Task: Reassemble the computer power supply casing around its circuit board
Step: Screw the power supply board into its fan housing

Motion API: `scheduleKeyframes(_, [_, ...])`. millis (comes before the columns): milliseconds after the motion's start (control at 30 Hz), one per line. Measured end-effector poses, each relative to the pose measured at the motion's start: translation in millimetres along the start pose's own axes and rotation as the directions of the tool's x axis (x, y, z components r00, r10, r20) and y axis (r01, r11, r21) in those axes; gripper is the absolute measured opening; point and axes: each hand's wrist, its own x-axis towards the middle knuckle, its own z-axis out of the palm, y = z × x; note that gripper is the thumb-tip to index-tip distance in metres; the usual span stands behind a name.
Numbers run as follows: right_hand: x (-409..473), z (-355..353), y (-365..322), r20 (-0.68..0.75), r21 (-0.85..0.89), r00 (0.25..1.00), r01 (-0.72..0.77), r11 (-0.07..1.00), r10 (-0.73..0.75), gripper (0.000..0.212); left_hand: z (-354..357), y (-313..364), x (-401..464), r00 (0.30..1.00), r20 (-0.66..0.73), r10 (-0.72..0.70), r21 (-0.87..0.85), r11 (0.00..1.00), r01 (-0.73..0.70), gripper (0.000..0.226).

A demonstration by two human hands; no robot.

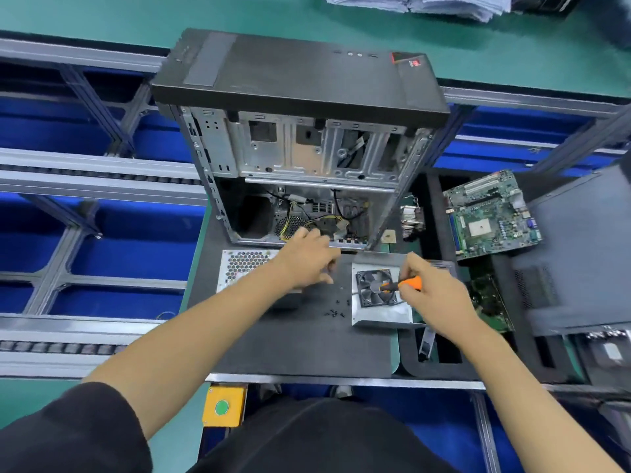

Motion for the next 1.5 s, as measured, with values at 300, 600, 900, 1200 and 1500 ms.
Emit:
scheduleKeyframes(300, [-25,39,55,0.023,0.23,0.985,-0.174,0.957,0.174,0.014,41,60,35,0.912,0.354,-0.208,0.082,0.978,0.191,0.023])
scheduleKeyframes(600, [-16,26,67,0.026,0.262,0.987,-0.157,0.952,0.156,0.017,64,61,41,0.862,0.393,-0.321,-0.143,0.905,0.402,0.02])
scheduleKeyframes(900, [-9,12,62,0.007,0.27,0.992,-0.125,0.955,0.128,0.013,56,70,32,0.924,0.24,-0.299,-0.29,0.886,0.362,0.009])
scheduleKeyframes(1200, [3,-41,9,-0.11,0.252,0.991,0.097,0.963,-0.071,0.013,-10,44,-29,0.92,-0.127,-0.37,-0.825,0.554,0.109,0.017])
scheduleKeyframes(1500, [29,-54,-77,-0.088,0.139,0.943,0.33,0.934,-0.321,0.013,-11,6,-76,0.884,-0.14,-0.445,-0.935,0.354,0.03,0.015])
